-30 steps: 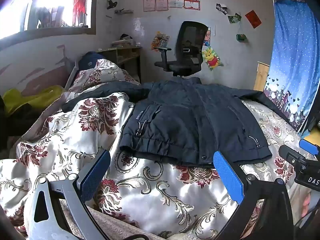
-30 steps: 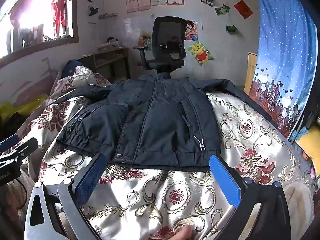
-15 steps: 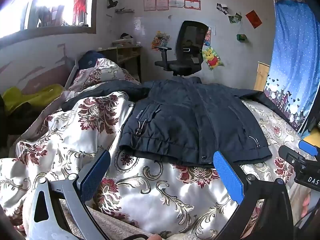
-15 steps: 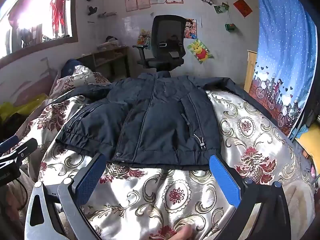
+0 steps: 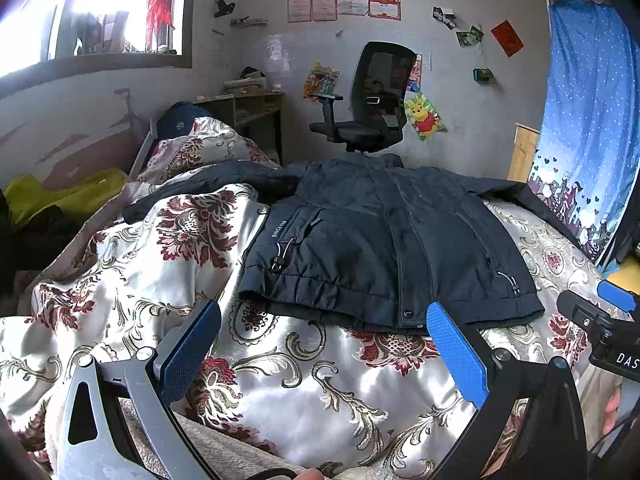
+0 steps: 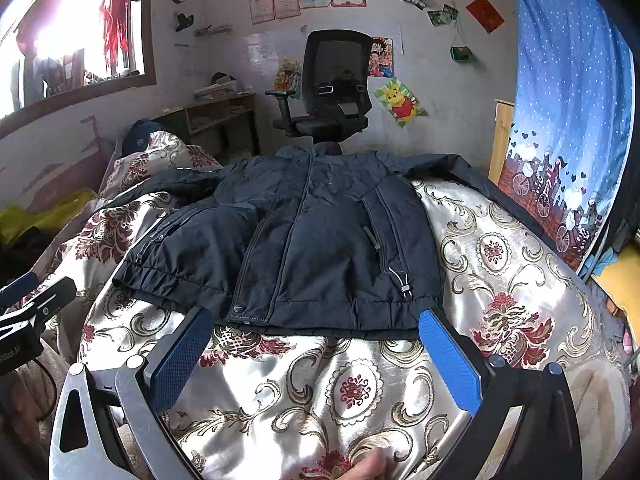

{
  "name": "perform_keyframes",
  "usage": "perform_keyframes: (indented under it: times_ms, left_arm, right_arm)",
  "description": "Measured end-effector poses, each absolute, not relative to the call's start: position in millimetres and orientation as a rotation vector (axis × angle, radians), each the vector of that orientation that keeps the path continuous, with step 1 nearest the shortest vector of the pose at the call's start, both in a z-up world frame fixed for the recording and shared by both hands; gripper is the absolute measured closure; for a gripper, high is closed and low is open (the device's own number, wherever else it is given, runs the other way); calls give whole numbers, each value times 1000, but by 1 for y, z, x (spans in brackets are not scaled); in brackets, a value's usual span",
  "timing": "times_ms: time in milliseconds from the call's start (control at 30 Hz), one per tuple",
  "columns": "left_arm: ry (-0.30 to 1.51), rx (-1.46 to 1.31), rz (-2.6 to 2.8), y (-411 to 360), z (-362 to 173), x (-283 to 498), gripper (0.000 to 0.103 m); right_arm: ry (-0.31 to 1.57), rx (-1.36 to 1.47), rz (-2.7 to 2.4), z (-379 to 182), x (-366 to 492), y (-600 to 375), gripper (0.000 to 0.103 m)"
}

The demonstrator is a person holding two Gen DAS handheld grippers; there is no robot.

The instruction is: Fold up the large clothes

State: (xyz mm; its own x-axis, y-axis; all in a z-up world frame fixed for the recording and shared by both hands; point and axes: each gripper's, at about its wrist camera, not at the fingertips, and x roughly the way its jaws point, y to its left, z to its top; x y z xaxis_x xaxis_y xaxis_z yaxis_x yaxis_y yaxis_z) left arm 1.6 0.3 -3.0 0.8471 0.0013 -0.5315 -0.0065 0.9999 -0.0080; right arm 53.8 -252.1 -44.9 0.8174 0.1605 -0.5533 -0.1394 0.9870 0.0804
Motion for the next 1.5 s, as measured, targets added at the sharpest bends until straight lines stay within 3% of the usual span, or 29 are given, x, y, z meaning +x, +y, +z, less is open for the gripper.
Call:
perform_keyframes:
  times_ms: [1500]
  left_arm:
    - [576,-24,38,-9,14,5,2]
  right_arm:
    - [585,72,157,-24,54,-268,0]
